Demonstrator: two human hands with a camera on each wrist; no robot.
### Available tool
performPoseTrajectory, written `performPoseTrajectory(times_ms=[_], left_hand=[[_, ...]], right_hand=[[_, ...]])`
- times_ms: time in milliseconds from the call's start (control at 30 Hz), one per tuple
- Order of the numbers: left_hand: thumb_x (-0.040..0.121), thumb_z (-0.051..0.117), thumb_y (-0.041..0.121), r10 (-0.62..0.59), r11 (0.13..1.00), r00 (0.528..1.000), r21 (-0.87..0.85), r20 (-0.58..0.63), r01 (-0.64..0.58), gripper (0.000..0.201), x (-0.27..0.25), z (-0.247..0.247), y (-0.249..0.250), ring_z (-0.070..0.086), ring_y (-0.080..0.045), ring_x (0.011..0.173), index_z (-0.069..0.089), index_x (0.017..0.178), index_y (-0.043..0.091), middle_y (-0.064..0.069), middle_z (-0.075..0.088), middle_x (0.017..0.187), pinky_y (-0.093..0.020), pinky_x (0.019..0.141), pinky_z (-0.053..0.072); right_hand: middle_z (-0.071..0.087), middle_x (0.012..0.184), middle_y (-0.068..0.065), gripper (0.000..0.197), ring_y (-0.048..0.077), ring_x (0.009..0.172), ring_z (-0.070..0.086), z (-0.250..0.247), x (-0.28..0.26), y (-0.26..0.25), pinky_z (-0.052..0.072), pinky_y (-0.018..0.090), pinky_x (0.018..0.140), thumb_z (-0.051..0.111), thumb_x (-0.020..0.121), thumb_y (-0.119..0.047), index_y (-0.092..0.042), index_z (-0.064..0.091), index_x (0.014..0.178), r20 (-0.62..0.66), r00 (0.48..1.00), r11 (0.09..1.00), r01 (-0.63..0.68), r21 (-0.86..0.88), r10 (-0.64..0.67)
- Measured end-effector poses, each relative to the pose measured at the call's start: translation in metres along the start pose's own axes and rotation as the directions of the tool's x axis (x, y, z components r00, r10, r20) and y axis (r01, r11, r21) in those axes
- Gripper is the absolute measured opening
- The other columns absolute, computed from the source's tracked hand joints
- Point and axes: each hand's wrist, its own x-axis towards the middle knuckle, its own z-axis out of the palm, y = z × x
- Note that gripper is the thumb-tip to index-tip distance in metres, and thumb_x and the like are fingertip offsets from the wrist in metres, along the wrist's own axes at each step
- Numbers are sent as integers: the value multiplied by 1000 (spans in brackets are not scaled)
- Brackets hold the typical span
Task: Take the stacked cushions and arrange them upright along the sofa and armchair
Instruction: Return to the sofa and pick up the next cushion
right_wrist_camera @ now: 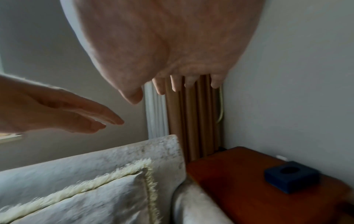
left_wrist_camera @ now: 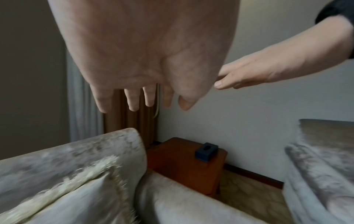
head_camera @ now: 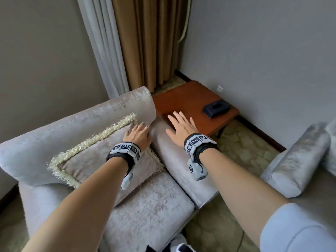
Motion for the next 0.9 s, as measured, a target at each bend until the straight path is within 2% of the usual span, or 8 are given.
performPoseTrajectory(times_ms=[67,233,467,700,900], left_hand=[[95,32,42,69,998,998,8,9,-69,52,7,-3,35,19,-21,145,29,146,29,2,21,158,-54,116,18],[98,33,39,250,967,967,41,39,-252,51,16,-13,147,12,-21,147,25,148,33,2,13,160,-52,117,14],[96,35,38,502,862,865,68,12,-502,56,33,-2,335,12,-21,147,21,150,30,2,16,160,-53,117,13],[95,39,39,714,694,699,86,43,-715,56,17,39,549,15,-20,147,24,147,27,2,20,158,-55,116,15],[95,38,41,835,530,535,70,127,-845,56,-16,78,697,20,-22,145,22,148,31,2,17,159,-56,114,19]], right_hand=[[14,163,-3,60,17,150,6,-19,-21,31,7,50,120,39,97,-47,-28,24,152,-60,995,997,-78,6,78],[15,163,-1,61,18,150,8,-59,-86,119,8,52,120,40,96,-48,-28,25,152,-159,949,962,-273,11,272],[14,163,-1,61,18,150,6,-101,-181,258,6,53,119,39,96,-50,-28,27,152,-241,830,863,-498,88,503],[12,162,-2,59,18,150,5,-152,-314,397,7,53,119,36,98,-49,-26,25,151,-278,689,734,-671,106,670],[9,163,-1,58,21,151,3,-165,-431,491,6,56,119,35,100,-45,-25,22,152,-248,496,536,-834,133,832]])
